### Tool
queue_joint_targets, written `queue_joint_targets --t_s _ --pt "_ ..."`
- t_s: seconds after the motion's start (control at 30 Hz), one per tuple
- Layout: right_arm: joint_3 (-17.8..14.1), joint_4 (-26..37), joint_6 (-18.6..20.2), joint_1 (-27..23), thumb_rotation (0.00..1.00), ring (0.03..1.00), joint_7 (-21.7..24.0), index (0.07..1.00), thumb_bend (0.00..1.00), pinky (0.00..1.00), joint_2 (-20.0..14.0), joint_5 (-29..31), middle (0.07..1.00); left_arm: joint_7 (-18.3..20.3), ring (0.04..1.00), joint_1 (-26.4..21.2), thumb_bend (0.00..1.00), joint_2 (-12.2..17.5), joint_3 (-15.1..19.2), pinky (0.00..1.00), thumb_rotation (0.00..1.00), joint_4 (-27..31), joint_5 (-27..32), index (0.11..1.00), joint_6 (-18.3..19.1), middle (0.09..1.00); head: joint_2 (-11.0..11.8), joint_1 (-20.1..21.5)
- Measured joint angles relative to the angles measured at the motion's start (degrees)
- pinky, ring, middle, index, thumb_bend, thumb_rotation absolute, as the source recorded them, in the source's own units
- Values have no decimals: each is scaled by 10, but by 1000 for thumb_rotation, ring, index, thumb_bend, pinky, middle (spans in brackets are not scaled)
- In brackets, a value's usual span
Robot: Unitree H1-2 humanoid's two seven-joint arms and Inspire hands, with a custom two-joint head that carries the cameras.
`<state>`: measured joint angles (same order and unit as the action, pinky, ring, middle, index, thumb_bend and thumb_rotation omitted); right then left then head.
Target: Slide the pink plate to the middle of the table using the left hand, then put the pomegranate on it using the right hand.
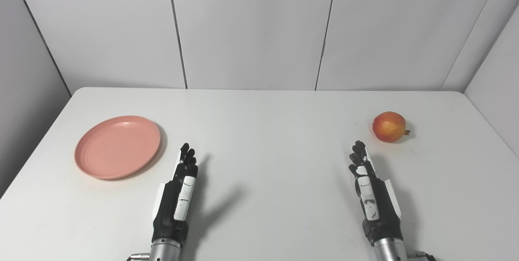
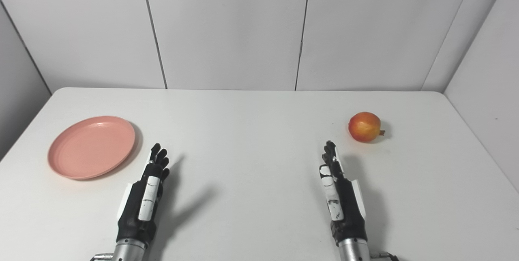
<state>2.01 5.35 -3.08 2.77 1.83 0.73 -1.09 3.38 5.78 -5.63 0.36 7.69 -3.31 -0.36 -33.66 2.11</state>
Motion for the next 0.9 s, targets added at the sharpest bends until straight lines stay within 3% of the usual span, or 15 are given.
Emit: queue_joint_targets --t_s 0.37,0.6,0.9 --pt "1 -1 0 0 997 1000 0 988 805 1000 -1 0 1000 0 1000 0 835 0 1 1000 938 0 -1 1000 0 1000 4 -4" --pt "-1 -8 -1 -1 997 1000 0 983 833 1000 -5 2 1000 -1 1000 -2 861 0 -2 1000 938 -5 -6 1000 -1 1000 28 -50" --pt "-7 -32 -33 -17 1000 1000 3 996 816 1000 -17 27 1000 -8 1000 -4 791 -4 -18 1000 964 -13 -31 1000 -5 1000 61 -86"
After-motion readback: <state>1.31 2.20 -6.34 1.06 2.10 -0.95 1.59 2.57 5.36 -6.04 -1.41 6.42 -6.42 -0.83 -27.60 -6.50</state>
